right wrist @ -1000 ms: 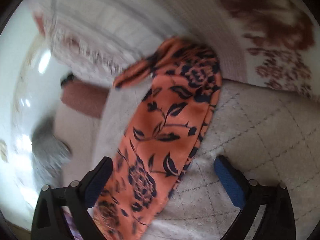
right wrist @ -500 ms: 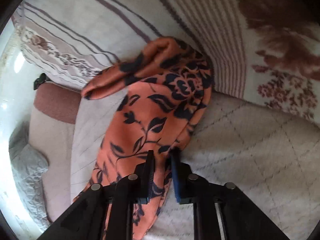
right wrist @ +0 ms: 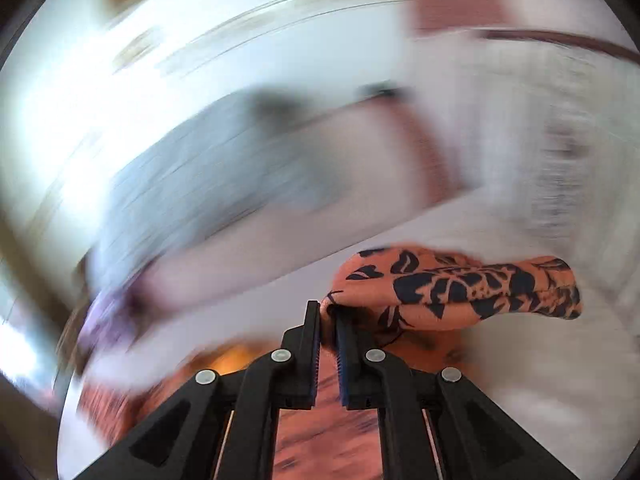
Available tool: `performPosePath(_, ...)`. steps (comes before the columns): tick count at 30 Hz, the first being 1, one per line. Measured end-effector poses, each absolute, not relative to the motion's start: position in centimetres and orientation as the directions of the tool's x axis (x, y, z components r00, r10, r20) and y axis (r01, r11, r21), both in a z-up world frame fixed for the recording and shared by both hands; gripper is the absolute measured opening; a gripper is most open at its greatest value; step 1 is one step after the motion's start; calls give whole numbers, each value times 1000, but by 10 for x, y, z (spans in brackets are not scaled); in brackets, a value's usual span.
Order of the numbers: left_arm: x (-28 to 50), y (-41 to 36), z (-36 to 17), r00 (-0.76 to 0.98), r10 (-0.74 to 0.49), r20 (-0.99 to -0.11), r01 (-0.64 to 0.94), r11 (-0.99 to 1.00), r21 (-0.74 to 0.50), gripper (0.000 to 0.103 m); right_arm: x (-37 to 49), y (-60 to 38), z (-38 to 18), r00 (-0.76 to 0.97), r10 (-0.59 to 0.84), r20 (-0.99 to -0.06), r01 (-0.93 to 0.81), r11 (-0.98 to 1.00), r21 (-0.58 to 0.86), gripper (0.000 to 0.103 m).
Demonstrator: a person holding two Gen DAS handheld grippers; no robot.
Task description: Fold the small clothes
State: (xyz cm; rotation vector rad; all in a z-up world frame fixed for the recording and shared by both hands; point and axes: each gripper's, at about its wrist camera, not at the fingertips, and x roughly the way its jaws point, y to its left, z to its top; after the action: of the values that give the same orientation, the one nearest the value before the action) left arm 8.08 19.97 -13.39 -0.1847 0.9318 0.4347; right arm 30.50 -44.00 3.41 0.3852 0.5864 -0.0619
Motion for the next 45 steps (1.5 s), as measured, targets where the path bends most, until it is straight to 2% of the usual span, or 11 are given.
performPosePath(2, 81, 201, -134, 519, 277, -809, -437, 899, 27, 103, 312, -366, -1, 769, 181, -613, 35, 946, 323, 28)
performPosePath(3, 80, 201, -134, 519, 275, -809, -436, 900, 26, 103, 315, -342, -22, 732, 212, -647, -5, 952, 307, 56)
performPosePath(5, 80, 201, -134, 519, 272, -810, -433, 901, 25, 103, 319, -308, -72, 641, 229, -732, -25, 960, 278, 81)
performPosePath(14, 72, 182, -106, 558, 265, -786, -376, 926, 45, 103, 239, -368, -67, 672, 228, -704, 69, 928, 366, 86)
performPosePath(22, 100, -22, -22, 717, 161, -678, 117, 931, 344, 103, 189, -447, -83, 774, 198, -601, 191, 833, 520, 87)
performPosePath(26, 142, -132, -39, 694, 68, -717, 319, 863, 391, 103, 181, -453, -98, 797, 231, -559, 178, 794, 581, 87)
performPosePath(33, 219, -214, -108, 673, 231, -702, 340, 747, 572, 94, 175, -459, -80, 852, 244, -464, 129, 760, 637, 87)
performPosePath(35, 234, -206, -110, 636, 227, -738, 335, 780, 528, 35, 176, -462, -80, 848, 266, -458, 125, 739, 662, 87)
performPosePath(37, 248, -171, -94, 573, 143, -807, 258, 903, 343, 12, 179, -462, -81, 844, 282, -456, 125, 723, 679, 87)
performPosePath(41, 233, -62, -68, 616, 22, -787, -69, 997, -26, 17, 182, -456, -84, 839, 285, -463, 126, 726, 676, 87)
performPosePath(45, 223, 12, -116, 487, 8, -874, -225, 968, -116, 26, 186, -451, -86, 830, 300, -470, 122, 725, 678, 87)
